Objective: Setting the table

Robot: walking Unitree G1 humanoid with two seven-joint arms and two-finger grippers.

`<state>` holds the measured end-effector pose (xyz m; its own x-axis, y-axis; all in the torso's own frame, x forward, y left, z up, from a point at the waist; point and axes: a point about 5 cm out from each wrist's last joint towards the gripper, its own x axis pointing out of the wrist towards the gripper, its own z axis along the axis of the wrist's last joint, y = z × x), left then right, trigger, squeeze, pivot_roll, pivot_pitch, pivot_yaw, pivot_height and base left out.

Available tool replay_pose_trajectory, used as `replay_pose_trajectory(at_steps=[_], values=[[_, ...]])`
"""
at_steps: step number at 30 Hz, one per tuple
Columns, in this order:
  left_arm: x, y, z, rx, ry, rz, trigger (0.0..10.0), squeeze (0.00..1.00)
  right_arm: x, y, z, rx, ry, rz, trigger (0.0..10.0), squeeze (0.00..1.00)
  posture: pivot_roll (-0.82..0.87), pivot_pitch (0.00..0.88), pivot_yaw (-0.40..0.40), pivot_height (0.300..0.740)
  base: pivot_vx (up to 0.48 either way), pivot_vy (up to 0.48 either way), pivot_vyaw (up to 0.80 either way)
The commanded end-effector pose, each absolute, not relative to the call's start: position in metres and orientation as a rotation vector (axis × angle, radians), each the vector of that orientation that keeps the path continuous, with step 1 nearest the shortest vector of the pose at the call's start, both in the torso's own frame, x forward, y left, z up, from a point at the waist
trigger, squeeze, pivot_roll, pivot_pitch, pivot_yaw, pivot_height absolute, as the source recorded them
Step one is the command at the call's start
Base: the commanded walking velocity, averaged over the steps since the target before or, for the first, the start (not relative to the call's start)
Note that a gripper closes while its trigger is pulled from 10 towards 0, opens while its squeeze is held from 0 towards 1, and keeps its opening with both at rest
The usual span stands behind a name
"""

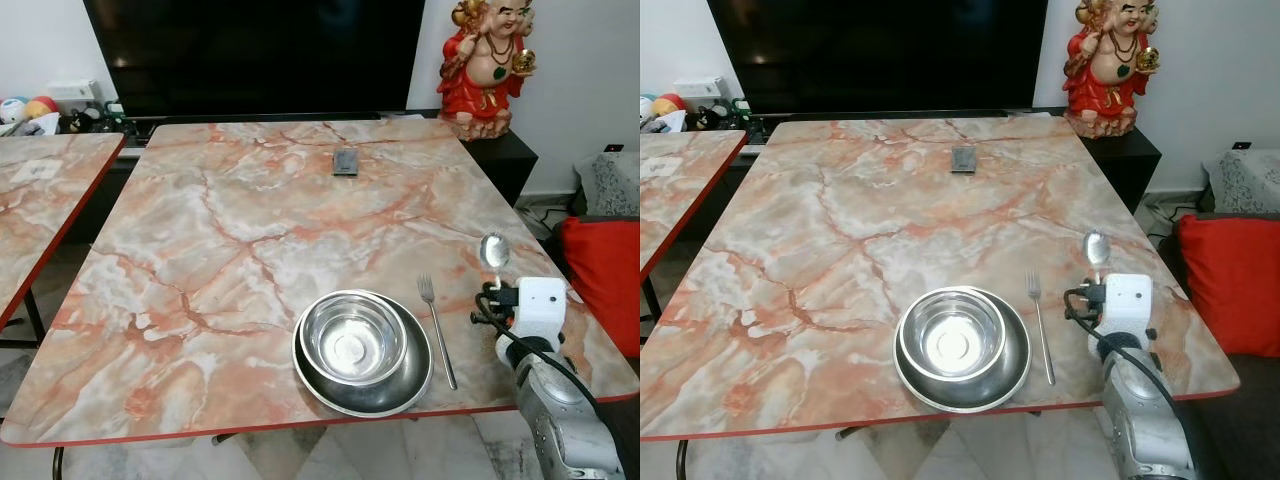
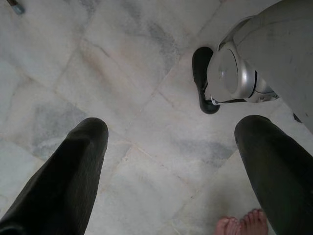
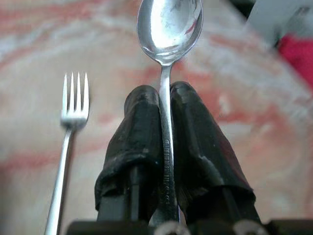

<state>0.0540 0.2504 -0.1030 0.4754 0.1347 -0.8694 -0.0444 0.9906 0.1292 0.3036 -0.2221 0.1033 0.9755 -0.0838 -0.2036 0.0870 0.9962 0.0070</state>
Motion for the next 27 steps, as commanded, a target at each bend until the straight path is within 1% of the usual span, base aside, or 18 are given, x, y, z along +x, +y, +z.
replay_pose_trajectory(at_steps=[1, 4, 11, 22, 27], values=[[0.047, 0.249, -0.105, 0.094, 1.101, 0.098, 10.0, 0.00, 0.307, -0.220, 0.102, 0.059, 0.235, -0.073, 10.0, 0.00, -0.06, 0.106, -0.010, 0.740, 0.000, 0.000, 0.00], [0.047, 0.249, -0.105, 0.093, 1.101, 0.097, 10.0, 0.00, 0.309, -0.218, 0.092, 0.068, 0.289, -0.065, 10.0, 0.00, -0.06, 0.108, -0.013, 0.740, 0.000, 0.000, 0.00], [0.047, 0.249, -0.105, 0.093, 1.101, 0.098, 10.0, 0.00, 0.311, -0.215, 0.086, 0.078, 0.342, -0.056, 10.0, 0.00, -0.05, 0.108, -0.013, 0.740, 0.000, 0.000, 0.00], [0.047, 0.249, -0.105, 0.097, 1.102, 0.093, 10.0, 0.00, 0.313, -0.216, 0.084, 0.078, 0.348, -0.052, 10.0, 0.00, -0.06, 0.103, -0.011, 0.740, 0.000, 0.000, 0.00], [0.046, 0.249, -0.105, 0.101, 1.104, 0.090, 10.0, 0.00, 0.308, -0.212, 0.084, 0.072, 0.331, -0.029, 10.0, 0.00, -0.06, 0.094, -0.010, 0.740, 0.000, 0.000, 0.00]])
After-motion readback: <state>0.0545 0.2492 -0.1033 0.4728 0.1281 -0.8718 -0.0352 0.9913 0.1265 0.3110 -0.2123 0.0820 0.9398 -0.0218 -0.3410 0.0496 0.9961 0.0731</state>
